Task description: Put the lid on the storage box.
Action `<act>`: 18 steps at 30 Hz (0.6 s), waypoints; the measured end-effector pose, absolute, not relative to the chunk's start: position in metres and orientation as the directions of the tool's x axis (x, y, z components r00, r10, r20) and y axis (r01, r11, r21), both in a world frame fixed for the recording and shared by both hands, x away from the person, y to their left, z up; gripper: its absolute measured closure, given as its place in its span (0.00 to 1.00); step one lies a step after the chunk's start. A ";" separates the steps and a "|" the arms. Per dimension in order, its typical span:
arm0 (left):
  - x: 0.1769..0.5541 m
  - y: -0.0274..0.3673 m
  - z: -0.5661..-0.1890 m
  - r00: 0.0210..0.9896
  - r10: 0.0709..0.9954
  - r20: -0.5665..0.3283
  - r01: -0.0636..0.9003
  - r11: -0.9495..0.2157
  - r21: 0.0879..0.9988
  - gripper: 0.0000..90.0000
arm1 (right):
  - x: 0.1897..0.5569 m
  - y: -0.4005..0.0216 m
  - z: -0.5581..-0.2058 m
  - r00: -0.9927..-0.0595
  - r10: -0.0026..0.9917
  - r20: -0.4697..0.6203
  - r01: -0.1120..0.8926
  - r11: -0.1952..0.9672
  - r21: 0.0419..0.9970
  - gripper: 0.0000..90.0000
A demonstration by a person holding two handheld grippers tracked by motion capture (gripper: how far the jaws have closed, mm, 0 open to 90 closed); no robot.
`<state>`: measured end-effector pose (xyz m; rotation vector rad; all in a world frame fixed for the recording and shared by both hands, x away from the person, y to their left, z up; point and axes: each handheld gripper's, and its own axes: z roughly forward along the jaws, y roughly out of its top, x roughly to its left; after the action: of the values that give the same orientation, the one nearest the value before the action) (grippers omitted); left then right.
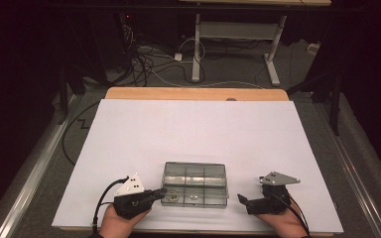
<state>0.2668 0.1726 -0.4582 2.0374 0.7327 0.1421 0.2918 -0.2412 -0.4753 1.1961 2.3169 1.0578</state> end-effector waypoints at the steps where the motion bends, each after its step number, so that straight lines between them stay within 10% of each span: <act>1: 0.266 0.173 -0.458 0.813 0.553 -0.181 0.443 -0.386 0.809 0.97 | 0.292 -0.241 -0.475 -0.589 0.807 0.048 0.564 0.368 0.740 0.01; 18: 0.269 0.184 -0.469 0.785 0.589 -0.195 0.488 -0.391 0.780 0.97 | 0.301 -0.238 -0.475 -0.582 0.812 0.053 0.568 0.358 0.741 0.01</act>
<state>0.2687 0.1835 -0.4694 2.0605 0.8005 0.1400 0.3013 -0.2380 -0.4754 1.2176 2.3031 1.0609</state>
